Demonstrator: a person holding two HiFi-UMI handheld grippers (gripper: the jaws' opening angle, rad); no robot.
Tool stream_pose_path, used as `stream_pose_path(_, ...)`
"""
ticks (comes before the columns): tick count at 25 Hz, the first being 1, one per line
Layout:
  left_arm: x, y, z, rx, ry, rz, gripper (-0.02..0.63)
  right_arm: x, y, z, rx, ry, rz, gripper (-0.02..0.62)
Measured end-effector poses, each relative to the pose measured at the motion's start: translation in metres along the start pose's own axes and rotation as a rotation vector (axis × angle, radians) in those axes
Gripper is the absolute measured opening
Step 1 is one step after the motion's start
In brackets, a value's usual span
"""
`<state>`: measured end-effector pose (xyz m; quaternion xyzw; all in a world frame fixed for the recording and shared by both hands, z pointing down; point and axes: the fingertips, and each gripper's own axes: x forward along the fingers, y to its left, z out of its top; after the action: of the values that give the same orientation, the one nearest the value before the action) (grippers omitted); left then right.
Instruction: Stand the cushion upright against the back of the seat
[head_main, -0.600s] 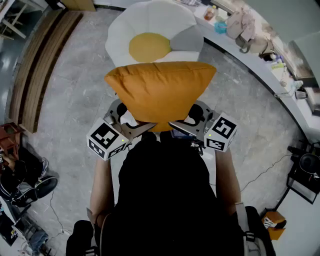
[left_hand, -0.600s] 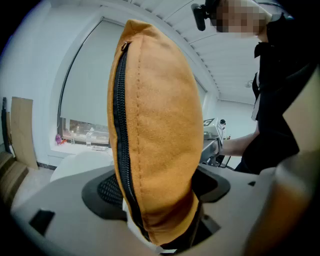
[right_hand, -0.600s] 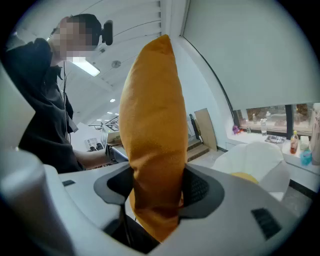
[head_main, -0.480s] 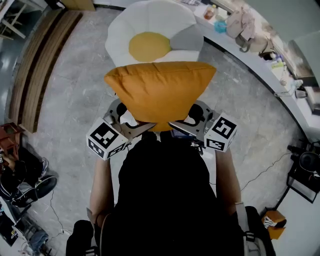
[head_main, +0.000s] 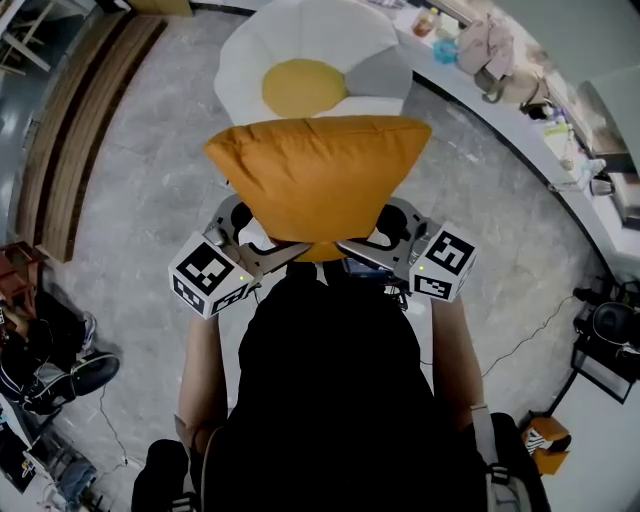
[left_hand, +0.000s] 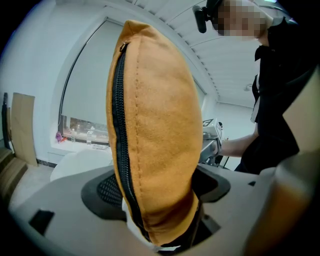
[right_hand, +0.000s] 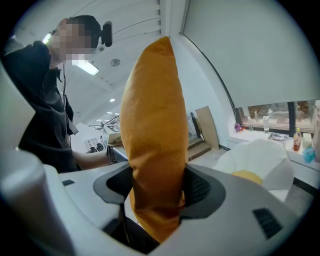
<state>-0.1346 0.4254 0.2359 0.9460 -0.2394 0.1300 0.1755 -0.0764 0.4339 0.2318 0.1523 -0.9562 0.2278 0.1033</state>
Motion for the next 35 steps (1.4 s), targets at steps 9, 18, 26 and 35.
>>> stream_pose_path(9, -0.024, 0.007, -0.02, 0.004, 0.039, -0.038, 0.405, 0.027, 0.016, -0.012, 0.018, 0.029, -0.011, 0.302)
stream_pose_path(18, -0.034, 0.006, -0.041, 0.004, 0.086, -0.073, 0.405, 0.039, 0.026, -0.032, 0.042, 0.061, -0.043, 0.308)
stream_pose_path(26, -0.018, 0.006, -0.046, 0.001, 0.104, -0.073, 0.405, 0.032, 0.013, -0.04, 0.049, 0.083, -0.034, 0.308)
stream_pose_path(35, 0.006, 0.031, -0.025, 0.01, 0.136, -0.046, 0.405, 0.03, -0.023, -0.02, 0.018, 0.085, 0.008, 0.313)
